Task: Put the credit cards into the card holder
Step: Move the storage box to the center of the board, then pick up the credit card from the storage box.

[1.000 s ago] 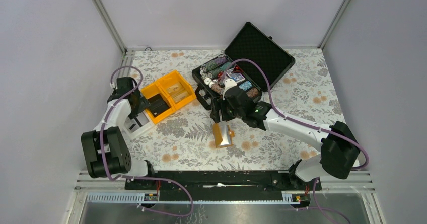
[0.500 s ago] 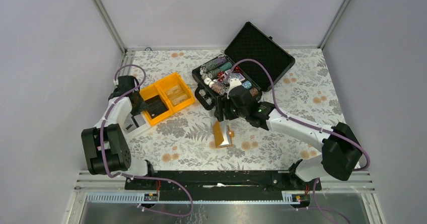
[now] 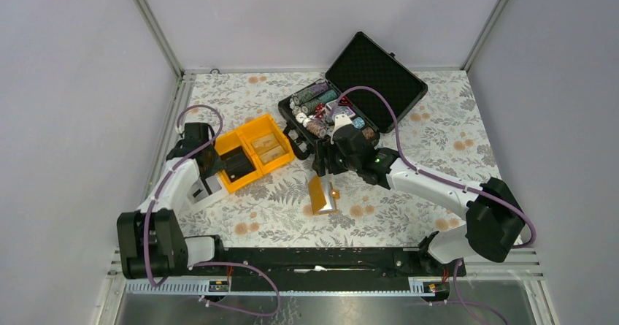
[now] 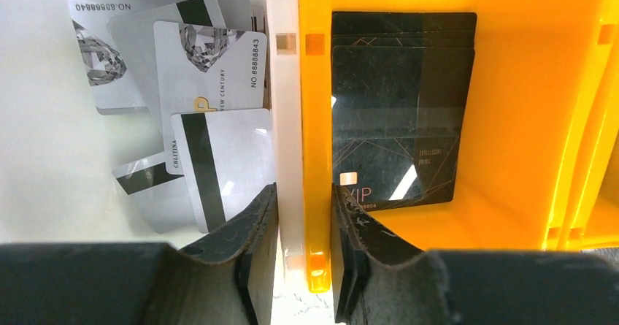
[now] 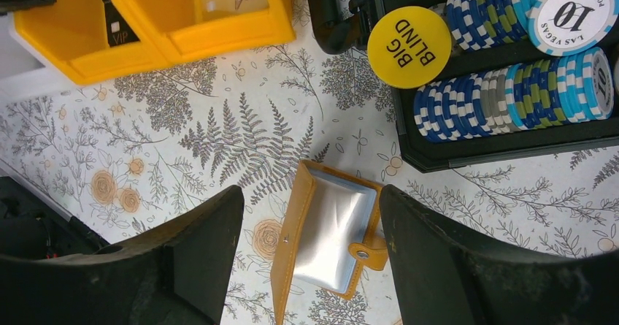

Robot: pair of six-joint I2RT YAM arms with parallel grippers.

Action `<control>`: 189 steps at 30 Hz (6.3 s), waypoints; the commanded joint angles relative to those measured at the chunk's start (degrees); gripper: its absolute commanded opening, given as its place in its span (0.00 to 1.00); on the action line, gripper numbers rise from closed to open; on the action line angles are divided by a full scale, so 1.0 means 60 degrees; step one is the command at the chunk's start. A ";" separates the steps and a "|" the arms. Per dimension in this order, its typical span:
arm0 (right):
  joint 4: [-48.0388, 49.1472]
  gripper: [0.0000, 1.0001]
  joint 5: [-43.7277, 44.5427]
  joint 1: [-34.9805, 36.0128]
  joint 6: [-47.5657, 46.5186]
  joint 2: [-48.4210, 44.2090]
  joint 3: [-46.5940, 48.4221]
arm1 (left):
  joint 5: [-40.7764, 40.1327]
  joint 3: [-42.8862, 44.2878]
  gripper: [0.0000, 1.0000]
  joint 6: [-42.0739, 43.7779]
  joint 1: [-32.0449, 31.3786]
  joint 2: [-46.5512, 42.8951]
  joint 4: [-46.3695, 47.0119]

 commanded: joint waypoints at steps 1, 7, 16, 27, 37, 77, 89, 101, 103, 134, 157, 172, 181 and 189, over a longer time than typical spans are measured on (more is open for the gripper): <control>0.0242 0.75 0.0189 -0.0062 0.0181 -0.0256 0.0094 | 0.0943 -0.0784 0.00 -0.1131 -0.0317 -0.1265 -0.0175; 0.0290 0.75 0.0209 -0.0062 0.0202 0.0074 0.0190 | 0.1065 -0.1494 0.00 -0.1820 -0.0509 -0.2335 -0.0117; 0.0286 0.75 0.0120 -0.0062 0.0363 0.0324 0.0322 | 0.1356 -0.1380 0.00 -0.2205 -0.1231 -0.1970 0.0394; 0.0170 0.75 0.0330 -0.0062 0.0477 0.0167 0.0245 | 0.1172 -0.1268 0.00 -0.2642 -0.2192 -0.1319 0.1094; 0.0123 0.75 0.0380 -0.0062 0.0549 0.0122 0.0230 | 0.0824 -0.0932 0.00 -0.3045 -0.3036 -0.0726 0.1452; -0.0027 0.74 0.0049 -0.0062 0.0111 -0.0626 0.0443 | -0.1185 0.1485 0.70 -0.2656 -0.5086 -0.1110 0.0724; 0.0055 0.70 0.0587 0.2267 -0.0456 0.1234 0.2856 | -0.0215 0.1044 0.85 -0.0788 -0.1031 -0.3046 -0.0956; -0.0507 0.61 0.1916 0.3921 -0.1470 0.5442 0.7016 | 0.2733 -0.0304 0.63 -0.0098 0.1553 -0.2433 -0.0422; -0.0514 0.60 0.2267 0.3937 -0.1534 0.5949 0.7332 | 0.2897 -0.0458 0.58 -0.0077 0.1761 -0.2279 -0.0292; -0.0598 0.68 0.5553 0.4180 -0.2729 1.0527 1.0689 | 0.3374 -0.0729 0.23 -0.0157 0.2140 -0.1295 0.0193; -0.2348 0.52 0.4388 0.3420 -0.1261 1.0314 1.1118 | 0.3580 -0.0859 0.00 -0.0160 0.2136 -0.1149 0.0255; -0.2763 0.59 0.4279 0.3160 -0.0725 1.1110 1.2594 | 0.4108 -0.1052 0.00 -0.0215 0.2140 -0.1489 0.0361; -0.2431 0.61 0.4552 0.3160 -0.0618 1.1519 1.2744 | 0.3895 -0.1083 0.01 -0.0567 0.2368 -0.2223 0.0547; -0.2221 0.61 0.4463 0.3107 -0.0578 1.0240 1.0805 | 0.3343 -0.0456 0.34 -0.0726 0.2552 -0.2832 0.0654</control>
